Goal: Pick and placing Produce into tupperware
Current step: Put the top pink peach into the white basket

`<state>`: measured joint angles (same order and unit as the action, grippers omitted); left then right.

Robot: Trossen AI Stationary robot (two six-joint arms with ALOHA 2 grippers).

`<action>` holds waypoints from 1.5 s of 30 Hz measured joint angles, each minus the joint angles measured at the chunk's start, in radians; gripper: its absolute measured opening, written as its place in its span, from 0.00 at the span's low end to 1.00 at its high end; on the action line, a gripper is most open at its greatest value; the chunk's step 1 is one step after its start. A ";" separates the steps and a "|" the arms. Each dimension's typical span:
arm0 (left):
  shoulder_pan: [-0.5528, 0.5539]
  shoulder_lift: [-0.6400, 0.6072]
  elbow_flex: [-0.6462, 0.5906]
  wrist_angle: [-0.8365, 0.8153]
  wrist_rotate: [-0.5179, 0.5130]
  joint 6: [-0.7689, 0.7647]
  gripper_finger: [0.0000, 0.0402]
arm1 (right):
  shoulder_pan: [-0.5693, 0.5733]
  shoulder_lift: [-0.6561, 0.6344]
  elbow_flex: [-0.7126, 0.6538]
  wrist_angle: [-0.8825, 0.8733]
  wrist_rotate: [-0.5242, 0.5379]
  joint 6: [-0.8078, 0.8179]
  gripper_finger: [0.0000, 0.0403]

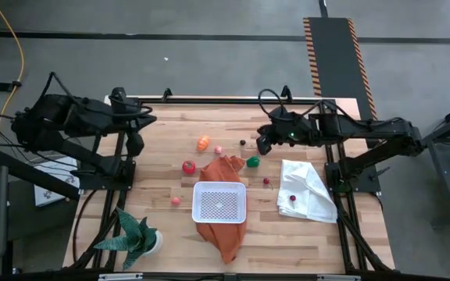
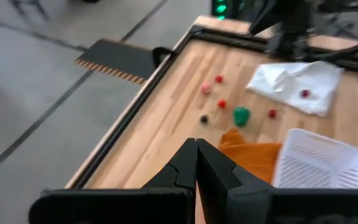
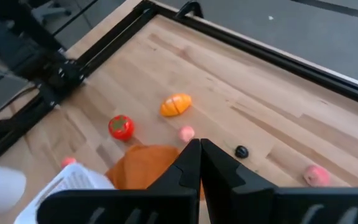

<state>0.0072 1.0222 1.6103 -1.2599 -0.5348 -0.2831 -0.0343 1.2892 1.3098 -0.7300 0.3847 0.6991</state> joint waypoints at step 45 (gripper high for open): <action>0.614 0.011 -0.566 0.443 0.672 -0.013 0.00 | -0.399 0.394 -0.014 -0.240 -0.206 -0.175 0.43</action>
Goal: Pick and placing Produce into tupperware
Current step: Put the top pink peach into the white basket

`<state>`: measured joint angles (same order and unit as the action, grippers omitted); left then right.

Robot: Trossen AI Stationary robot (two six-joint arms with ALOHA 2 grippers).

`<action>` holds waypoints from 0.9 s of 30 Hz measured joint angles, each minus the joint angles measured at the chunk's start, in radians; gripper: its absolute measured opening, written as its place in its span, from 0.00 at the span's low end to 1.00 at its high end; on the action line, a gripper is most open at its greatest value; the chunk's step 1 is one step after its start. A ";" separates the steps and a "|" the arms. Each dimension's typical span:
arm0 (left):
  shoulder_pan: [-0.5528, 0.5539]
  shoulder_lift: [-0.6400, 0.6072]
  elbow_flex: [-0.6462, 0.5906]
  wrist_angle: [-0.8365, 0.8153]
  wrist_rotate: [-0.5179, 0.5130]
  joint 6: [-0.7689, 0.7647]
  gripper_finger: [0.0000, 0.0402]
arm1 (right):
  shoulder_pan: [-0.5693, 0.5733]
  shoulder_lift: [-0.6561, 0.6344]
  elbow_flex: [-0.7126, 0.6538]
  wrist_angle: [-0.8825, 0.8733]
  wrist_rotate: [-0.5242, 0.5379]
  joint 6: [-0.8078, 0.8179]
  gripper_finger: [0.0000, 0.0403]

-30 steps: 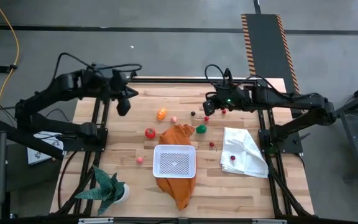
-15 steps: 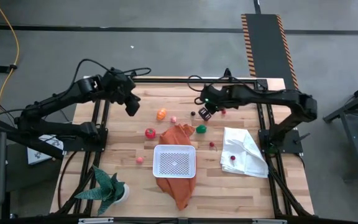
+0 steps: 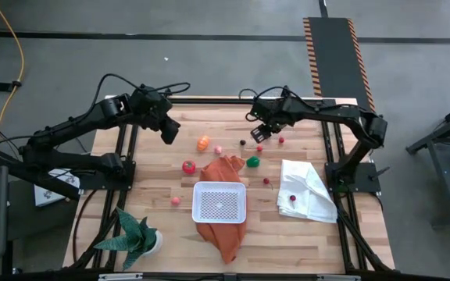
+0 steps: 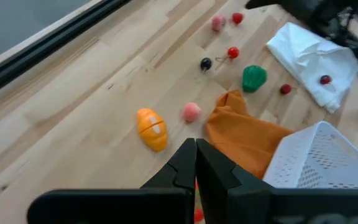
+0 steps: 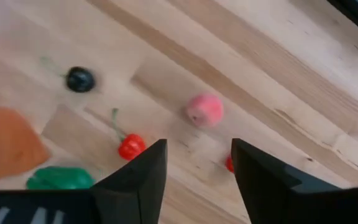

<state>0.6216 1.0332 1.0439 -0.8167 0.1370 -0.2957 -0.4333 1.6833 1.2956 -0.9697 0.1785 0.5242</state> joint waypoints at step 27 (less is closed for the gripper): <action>0.000 0.000 0.000 -0.013 0.041 0.055 0.00 | -0.085 0.217 -0.003 0.085 -0.108 0.056 0.48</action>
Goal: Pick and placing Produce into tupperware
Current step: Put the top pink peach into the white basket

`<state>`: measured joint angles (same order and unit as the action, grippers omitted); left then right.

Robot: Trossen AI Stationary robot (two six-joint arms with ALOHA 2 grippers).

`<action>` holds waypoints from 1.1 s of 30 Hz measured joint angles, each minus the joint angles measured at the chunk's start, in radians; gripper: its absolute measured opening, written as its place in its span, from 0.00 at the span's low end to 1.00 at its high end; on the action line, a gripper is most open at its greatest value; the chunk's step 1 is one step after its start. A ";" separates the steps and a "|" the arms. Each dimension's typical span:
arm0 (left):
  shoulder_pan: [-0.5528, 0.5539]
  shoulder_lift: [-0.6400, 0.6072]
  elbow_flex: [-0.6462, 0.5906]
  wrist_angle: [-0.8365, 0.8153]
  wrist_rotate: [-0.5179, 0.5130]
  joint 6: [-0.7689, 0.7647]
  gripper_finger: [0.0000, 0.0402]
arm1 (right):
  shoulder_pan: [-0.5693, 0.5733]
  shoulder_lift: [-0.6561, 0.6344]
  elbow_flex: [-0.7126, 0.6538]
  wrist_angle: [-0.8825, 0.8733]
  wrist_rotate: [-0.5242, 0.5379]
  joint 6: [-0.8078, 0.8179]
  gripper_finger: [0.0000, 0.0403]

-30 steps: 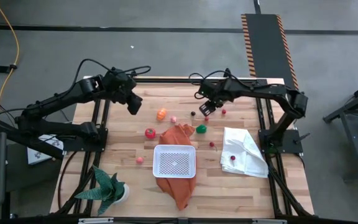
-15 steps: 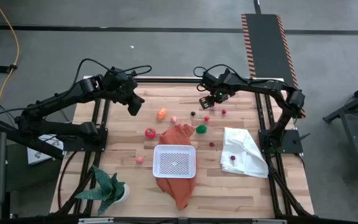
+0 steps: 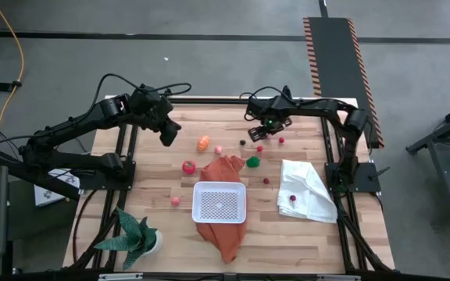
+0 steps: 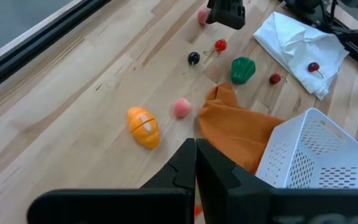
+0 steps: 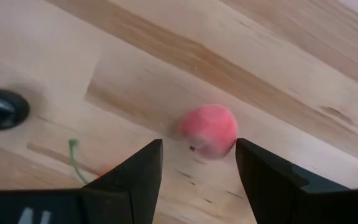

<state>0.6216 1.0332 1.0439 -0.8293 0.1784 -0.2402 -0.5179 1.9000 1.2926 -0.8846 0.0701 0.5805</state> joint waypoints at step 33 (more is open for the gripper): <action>0.000 0.000 0.000 -0.011 0.012 0.008 0.00 | -0.060 0.013 0.000 0.066 -0.074 0.031 0.48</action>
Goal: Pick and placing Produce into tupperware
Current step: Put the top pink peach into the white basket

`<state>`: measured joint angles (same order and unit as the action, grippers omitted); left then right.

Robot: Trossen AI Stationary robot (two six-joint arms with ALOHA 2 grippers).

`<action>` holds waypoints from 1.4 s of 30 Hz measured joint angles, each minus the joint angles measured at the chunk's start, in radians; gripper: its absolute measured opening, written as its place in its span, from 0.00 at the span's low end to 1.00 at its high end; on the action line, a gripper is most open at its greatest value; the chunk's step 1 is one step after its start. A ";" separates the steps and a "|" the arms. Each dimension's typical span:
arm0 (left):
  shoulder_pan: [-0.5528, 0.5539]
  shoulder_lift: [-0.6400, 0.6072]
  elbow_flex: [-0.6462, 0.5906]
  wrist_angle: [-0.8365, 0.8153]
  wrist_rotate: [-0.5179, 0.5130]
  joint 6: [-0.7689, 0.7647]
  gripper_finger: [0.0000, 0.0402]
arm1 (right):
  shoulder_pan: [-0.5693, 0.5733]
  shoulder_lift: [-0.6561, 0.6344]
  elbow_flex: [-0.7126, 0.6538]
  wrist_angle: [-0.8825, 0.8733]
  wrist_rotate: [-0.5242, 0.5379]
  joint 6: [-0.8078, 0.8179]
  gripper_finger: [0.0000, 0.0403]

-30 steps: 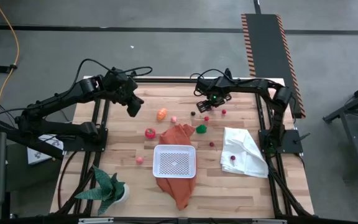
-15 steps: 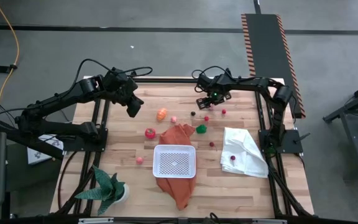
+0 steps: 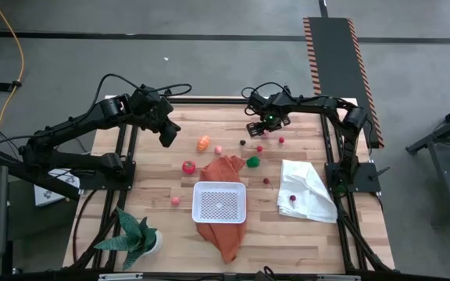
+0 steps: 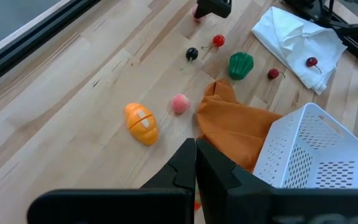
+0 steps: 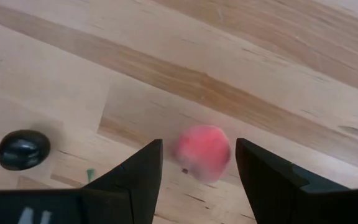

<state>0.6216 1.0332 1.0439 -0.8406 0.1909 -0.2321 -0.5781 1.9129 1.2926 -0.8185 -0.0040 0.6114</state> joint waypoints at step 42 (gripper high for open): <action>0.000 0.000 0.000 -0.008 0.001 -0.001 0.00 | -0.005 0.029 0.000 -0.001 -0.027 0.017 0.48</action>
<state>0.6216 1.0332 1.0439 -0.8486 0.1917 -0.2329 -0.5831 1.9415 1.2926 -0.8191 -0.0311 0.6285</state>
